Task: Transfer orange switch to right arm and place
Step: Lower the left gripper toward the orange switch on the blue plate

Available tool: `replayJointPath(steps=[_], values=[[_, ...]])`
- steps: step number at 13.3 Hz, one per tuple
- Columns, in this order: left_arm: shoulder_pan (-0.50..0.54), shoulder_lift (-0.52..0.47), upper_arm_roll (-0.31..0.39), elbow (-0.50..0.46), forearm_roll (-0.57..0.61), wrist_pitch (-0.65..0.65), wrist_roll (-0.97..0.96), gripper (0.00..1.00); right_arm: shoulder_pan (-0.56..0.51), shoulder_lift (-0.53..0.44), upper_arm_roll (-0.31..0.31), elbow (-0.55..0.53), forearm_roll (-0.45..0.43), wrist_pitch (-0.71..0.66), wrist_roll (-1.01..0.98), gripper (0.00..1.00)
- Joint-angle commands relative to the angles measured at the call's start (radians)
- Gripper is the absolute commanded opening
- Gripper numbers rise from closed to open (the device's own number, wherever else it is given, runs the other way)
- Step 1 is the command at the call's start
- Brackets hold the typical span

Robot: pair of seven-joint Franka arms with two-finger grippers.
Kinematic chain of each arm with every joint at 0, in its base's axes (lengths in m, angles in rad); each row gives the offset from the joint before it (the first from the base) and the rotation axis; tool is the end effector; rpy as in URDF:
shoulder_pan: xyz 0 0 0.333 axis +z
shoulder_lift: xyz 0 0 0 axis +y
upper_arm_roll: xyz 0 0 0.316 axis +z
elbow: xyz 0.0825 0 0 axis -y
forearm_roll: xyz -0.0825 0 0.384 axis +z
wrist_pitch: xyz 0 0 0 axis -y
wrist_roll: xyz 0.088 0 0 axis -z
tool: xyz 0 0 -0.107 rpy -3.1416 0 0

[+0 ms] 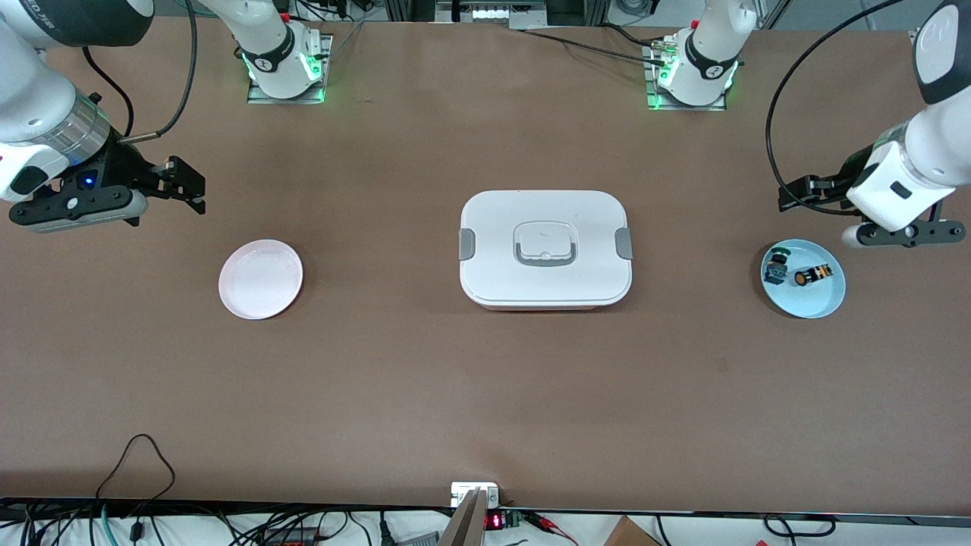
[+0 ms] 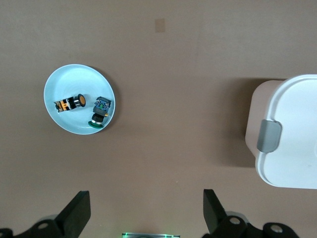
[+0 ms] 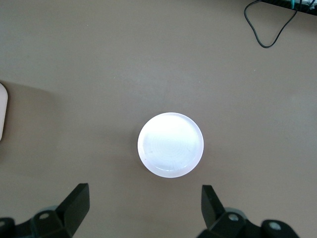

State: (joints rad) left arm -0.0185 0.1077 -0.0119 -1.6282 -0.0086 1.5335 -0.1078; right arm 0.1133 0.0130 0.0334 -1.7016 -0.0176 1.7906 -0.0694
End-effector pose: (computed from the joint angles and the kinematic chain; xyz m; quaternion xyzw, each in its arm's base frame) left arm 0.5727 -0.0181 0.5341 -0.9941 -0.0387 0.1011 0.0021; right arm 0.5684 0.0824 0.5745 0.9932 0.1093 0.0383 0.0070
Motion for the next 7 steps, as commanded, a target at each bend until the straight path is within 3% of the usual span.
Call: replayJointPath(steps=[1, 7], values=[[0.055, 0.035, 0.001, 0.042, -0.005, -0.012, 0.045, 1.00, -0.001, -0.001, 0.003, 0.013, 0.005, -0.011, -0.003, 1.00], [0.120, 0.032, 0.001, -0.053, 0.047, 0.123, 0.060, 1.00, -0.001, -0.001, 0.003, 0.013, 0.005, -0.011, -0.003, 1.00]])
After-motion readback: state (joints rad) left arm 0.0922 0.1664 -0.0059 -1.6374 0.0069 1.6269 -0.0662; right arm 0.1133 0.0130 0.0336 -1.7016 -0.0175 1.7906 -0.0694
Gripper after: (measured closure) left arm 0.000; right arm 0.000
